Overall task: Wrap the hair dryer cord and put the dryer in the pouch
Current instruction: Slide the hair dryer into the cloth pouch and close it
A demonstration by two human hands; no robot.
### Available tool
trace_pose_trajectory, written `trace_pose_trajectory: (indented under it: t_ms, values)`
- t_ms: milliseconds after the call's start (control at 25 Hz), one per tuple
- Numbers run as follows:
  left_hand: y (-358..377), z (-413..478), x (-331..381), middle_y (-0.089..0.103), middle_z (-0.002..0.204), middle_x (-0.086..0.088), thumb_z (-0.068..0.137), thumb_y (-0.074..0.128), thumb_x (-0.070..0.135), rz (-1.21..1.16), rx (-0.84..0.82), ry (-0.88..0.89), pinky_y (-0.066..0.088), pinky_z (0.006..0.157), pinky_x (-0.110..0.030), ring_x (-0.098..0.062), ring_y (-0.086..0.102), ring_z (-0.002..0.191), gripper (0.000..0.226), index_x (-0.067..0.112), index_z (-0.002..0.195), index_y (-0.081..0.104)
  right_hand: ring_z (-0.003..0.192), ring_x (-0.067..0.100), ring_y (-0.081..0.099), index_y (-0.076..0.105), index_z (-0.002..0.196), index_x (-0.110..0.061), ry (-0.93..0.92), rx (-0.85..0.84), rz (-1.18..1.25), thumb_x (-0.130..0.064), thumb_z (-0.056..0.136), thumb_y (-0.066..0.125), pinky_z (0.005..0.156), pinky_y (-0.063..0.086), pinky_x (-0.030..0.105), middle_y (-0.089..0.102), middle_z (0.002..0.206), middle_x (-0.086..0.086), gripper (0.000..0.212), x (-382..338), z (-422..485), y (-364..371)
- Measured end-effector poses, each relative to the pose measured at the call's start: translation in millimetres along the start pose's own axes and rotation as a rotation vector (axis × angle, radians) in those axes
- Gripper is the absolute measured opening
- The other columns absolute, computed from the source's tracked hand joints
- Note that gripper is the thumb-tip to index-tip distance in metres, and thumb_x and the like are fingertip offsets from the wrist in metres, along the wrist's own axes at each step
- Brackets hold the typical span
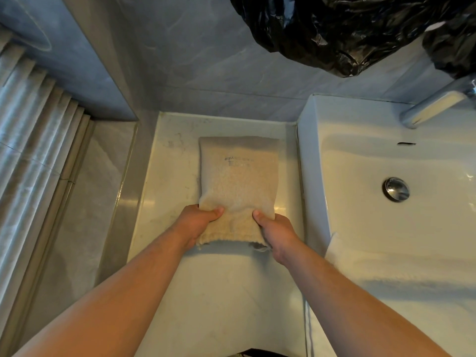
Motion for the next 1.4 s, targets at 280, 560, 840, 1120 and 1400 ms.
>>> trace_pose_trajectory:
  t_ms: [280,560,840,1120,1400]
  values:
    - [-21,-12,-28,0.074,0.090,-0.012,0.088,0.072,0.030,0.052,-0.014,-0.054,0.060,0.069,-0.034,-0.026,0.071,0.078,0.031,0.004,0.105,0.067,0.085,0.023,0.067,0.062,0.111,-0.011,0.034,-0.086,-0.156,-0.042,0.086,0.066,0.073,0.058,0.043,0.072,0.102,0.012,0.040,18,-10,-15]
    - [-39,-53,-67,0.050,0.063,-0.006,0.099,0.056,0.021,0.087,0.071,-0.048,0.037,0.045,-0.022,-0.013,0.042,0.050,0.024,0.011,0.077,0.057,0.055,0.019,0.052,0.062,0.086,-0.005,0.135,-0.184,-0.202,-0.016,0.090,0.041,0.053,0.035,0.029,0.065,0.060,0.008,0.024,60,-33,-28]
    - [-55,-58,-53,0.032,0.054,-0.001,0.099,0.053,0.035,0.183,0.196,0.003,0.017,0.043,-0.025,-0.015,0.025,0.045,0.038,0.015,0.066,0.048,0.053,0.016,0.032,0.059,0.090,-0.012,0.005,-0.145,-0.510,-0.028,0.099,0.044,0.045,0.028,0.024,0.037,0.059,0.000,0.024,56,-41,-42]
    - [-93,-75,-50,0.044,0.063,-0.008,0.099,0.052,0.024,0.203,0.411,0.101,0.027,0.055,-0.031,-0.023,0.038,0.059,0.035,0.011,0.067,0.053,0.061,0.022,0.043,0.059,0.073,-0.012,-0.158,0.001,-0.731,-0.014,0.094,0.043,0.052,0.031,0.027,0.051,0.070,0.007,0.025,33,-47,-54]
    - [-95,-98,-47,0.061,0.125,-0.021,0.089,0.048,0.004,0.953,0.616,0.148,0.047,0.094,-0.043,-0.041,0.056,0.115,0.031,0.002,0.118,0.061,0.116,0.033,0.057,0.062,0.116,-0.003,-0.282,0.067,-1.221,-0.009,0.094,0.038,0.090,0.045,0.031,0.061,0.122,0.014,0.033,28,-54,-42]
Point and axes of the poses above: each hand's wrist, its own z-axis towards the middle knuckle, its own y-axis out of the palm, x = y × z, the point moved 8 cm from there along z, towards the middle knuckle
